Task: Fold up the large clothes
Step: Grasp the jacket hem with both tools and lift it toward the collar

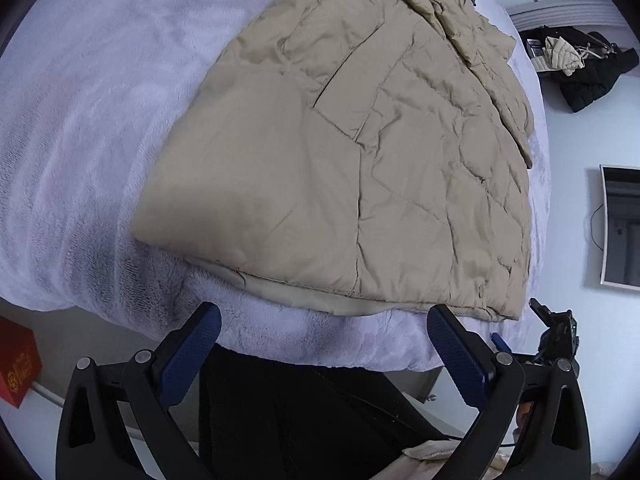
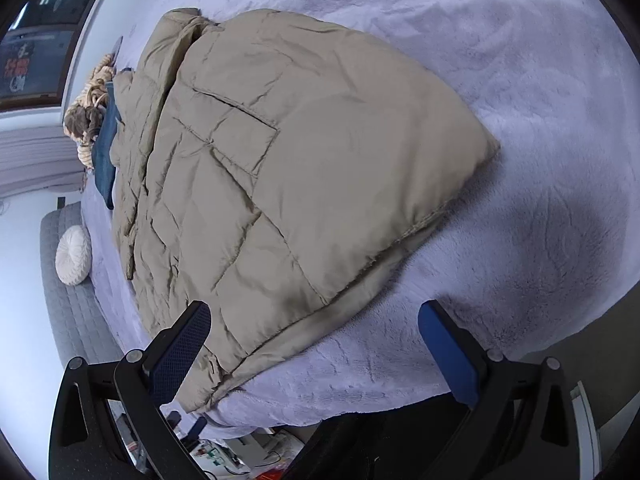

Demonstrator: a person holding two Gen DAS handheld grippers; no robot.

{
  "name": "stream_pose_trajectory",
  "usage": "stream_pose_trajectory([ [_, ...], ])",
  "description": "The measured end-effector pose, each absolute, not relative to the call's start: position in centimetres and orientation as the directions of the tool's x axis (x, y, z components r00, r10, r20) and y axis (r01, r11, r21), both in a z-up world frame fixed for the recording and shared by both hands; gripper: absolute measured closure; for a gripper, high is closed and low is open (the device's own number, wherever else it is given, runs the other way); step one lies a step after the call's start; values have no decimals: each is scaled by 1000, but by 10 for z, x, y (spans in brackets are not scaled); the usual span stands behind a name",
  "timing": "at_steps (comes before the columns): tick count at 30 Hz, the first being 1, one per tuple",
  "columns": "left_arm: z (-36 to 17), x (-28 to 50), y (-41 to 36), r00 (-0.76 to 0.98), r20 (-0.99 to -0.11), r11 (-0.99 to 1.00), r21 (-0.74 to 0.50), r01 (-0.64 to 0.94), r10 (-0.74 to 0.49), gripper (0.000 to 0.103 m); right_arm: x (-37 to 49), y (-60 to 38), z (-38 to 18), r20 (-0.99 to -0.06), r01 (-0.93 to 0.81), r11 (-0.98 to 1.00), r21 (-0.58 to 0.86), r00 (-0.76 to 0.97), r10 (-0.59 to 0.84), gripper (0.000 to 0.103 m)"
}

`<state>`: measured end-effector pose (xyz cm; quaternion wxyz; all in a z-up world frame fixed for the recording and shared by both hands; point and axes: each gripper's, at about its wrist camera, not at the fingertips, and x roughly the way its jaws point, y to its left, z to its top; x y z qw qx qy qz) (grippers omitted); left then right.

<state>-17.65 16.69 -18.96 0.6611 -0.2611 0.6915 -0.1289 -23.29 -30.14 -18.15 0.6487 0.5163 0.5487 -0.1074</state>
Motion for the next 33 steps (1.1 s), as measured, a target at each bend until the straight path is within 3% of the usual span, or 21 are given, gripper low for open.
stream_pose_trajectory([
  [12,-200,-135,131,106,-790,764,-611,-207,-603,3,-226,-308,-207,-715,709,235,665,514,474,0],
  [13,-201,-131,127,109,-793,767,-609,-202,-600,11,-225,-309,-209,-704,706,217,674,526,477,0],
  [15,-201,-126,122,106,-801,780,-598,-184,-589,36,-223,-309,-211,-689,701,195,686,541,482,0],
  [17,-198,-120,116,103,-808,794,-589,-151,-580,80,-221,-309,-213,-673,692,178,700,554,490,0],
  [20,-187,-117,122,147,-809,803,-586,-111,-570,84,-220,-308,-212,-664,689,164,706,563,493,6],
  [22,-176,-114,124,174,-803,802,-590,-93,-571,89,-219,-308,-211,-662,690,159,706,564,494,41],
  [23,-171,-112,125,185,-800,801,-592,-87,-571,89,-217,-308,-211,-663,694,159,702,557,500,50],
  [25,-160,-109,127,208,-795,802,-593,-71,-569,89,-216,-311,-211,-685,707,183,683,534,495,91],
  [33,-93,-84,126,326,-770,823,-567,45,-548,89,-168,-312,-147,-764,595,479,645,478,434,96],
])
